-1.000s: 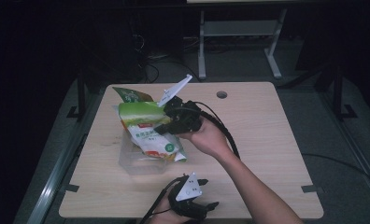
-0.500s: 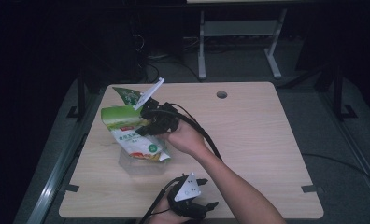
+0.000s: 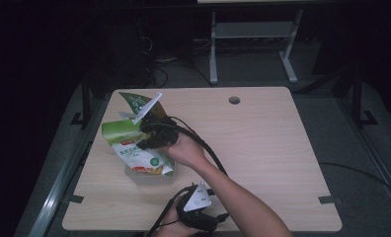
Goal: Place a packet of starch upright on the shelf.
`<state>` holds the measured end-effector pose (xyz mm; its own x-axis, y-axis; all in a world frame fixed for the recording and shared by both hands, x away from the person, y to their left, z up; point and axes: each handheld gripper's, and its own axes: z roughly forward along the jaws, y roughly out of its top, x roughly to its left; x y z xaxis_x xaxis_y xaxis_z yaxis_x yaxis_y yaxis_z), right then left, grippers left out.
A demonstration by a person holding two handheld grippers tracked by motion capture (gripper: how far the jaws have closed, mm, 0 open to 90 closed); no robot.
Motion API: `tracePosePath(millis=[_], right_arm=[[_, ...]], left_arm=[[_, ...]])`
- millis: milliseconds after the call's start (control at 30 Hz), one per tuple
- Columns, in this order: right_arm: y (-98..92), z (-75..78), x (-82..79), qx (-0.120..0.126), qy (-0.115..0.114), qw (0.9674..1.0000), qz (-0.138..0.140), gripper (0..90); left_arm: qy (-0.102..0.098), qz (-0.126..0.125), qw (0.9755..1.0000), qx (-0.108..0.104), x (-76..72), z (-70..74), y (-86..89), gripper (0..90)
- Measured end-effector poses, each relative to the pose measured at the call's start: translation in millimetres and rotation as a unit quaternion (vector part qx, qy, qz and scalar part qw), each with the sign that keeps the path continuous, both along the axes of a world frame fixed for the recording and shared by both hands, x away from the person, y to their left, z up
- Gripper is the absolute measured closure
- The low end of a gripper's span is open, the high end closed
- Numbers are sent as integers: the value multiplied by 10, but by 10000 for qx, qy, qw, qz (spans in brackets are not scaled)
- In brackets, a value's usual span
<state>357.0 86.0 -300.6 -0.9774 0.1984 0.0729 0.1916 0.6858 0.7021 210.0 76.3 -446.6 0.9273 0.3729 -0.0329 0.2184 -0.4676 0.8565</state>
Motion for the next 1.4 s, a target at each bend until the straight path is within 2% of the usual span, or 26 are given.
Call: tracePosePath(millis=[100, 200, 333, 400, 667, 700, 767, 867, 900, 933, 1033, 1200, 1333, 1400], right_arm=[[10, -40, 10, 56, 55, 10000, 3, 898], [22, -87, 17, 46, 109, 9999, -17, 897], [42, -156, 6, 37, 68, 10000, 10, 897], [58, -195, 1, 52, 72, 10000, 38, 897], [53, -249, 1, 43, 59, 10000, -1, 893], [55, -265, 0, 11, 111, 9999, 6, 892], [70, -319, -10, -87, 116, 9999, 2, 881], [72, -338, -8, -67, 246, 9997, -7, 846], [61, -315, 7, -25, 243, 9997, 8, 784], [53, -298, 20, -19, 303, 9995, 14, 775], [22, -237, 31, -195, 251, 9995, -20, 792], [28, -226, -12, -627, 135, 9979, 44, 835], [-19, -319, 5, -784, 264, 9966, 20, 887], [-75, -366, 35, -706, 440, 9965, -9, 891]], left_arm=[[16, 24, 10000, 43, 29, -7, 25, 254], [74, 95, 9999, -19, 45, -15, 35, 254], [233, 186, 9995, -103, 24, -20, 33, 254], [33, 99, 9999, -5, 56, -13, 44, 254], [38, 80, 10000, 22, 41, -21, 30, 255], [-29, 66, 10000, 19, 44, -24, 30, 254], [-9, 83, 10000, 15, 38, -23, 30, 255], [-23, 58, 10000, 29, 40, -21, 31, 255], [39, 79, 10000, 8, 29, -24, 27, 255], [28, 76, 10000, 5, 27, -25, 24, 255], [42, 47, 10000, 30, 20, -28, 19, 255], [35, 55, 10000, 43, 19, -28, 22, 255], [-14, 46, 10000, 38, 26, -29, 23, 256], [-3, 42, 10000, 49, 23, -29, 22, 256]])
